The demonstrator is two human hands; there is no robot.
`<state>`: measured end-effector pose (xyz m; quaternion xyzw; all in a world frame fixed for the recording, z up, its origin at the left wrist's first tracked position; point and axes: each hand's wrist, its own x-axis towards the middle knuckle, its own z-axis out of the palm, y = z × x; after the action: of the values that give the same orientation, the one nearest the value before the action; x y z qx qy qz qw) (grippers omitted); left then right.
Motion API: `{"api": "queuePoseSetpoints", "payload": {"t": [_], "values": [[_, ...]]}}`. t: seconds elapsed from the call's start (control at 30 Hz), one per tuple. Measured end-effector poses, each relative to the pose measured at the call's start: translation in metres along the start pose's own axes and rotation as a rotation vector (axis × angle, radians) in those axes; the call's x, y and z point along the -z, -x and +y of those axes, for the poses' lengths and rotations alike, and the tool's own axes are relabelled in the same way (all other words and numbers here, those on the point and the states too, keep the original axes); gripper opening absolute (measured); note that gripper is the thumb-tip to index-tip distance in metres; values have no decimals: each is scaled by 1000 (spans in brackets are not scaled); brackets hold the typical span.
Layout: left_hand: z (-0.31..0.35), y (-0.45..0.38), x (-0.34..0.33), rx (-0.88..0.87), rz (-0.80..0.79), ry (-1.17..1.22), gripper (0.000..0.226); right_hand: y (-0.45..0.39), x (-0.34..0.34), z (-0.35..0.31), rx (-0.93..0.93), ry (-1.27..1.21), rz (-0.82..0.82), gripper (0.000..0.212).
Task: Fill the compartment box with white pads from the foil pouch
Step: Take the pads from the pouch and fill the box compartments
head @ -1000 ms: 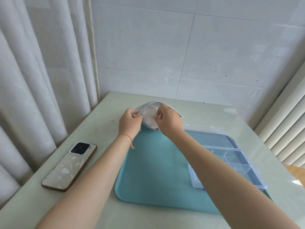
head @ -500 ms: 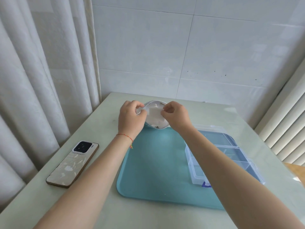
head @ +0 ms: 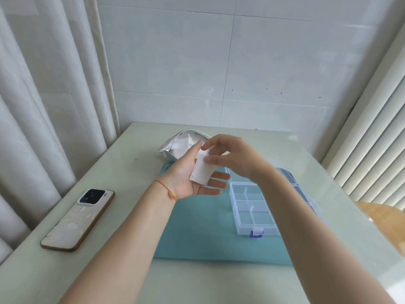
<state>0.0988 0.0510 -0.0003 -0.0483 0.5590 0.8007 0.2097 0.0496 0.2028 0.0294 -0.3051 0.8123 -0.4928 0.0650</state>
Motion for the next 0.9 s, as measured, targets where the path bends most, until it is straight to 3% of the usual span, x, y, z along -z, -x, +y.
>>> {"api": "queuePoseSetpoints", "payload": {"t": [0.1,0.33,0.57,0.73,0.9], "values": [[-8,-7,-8,-16,44,115,64,6,-3,7,18,181,52,25],[-23,-23,-3,-16,90,201,63,22,-15,17,-4,625,-102,78],[-19,-24,-5,-33,32,143,68,23,-27,28,75,647,-38,63],[-24,-31,-4,-36,60,131,66,24,-27,29,84,607,-45,74],[-28,-31,-6,-72,72,98,71,26,-29,29,92,651,4,65]]}}
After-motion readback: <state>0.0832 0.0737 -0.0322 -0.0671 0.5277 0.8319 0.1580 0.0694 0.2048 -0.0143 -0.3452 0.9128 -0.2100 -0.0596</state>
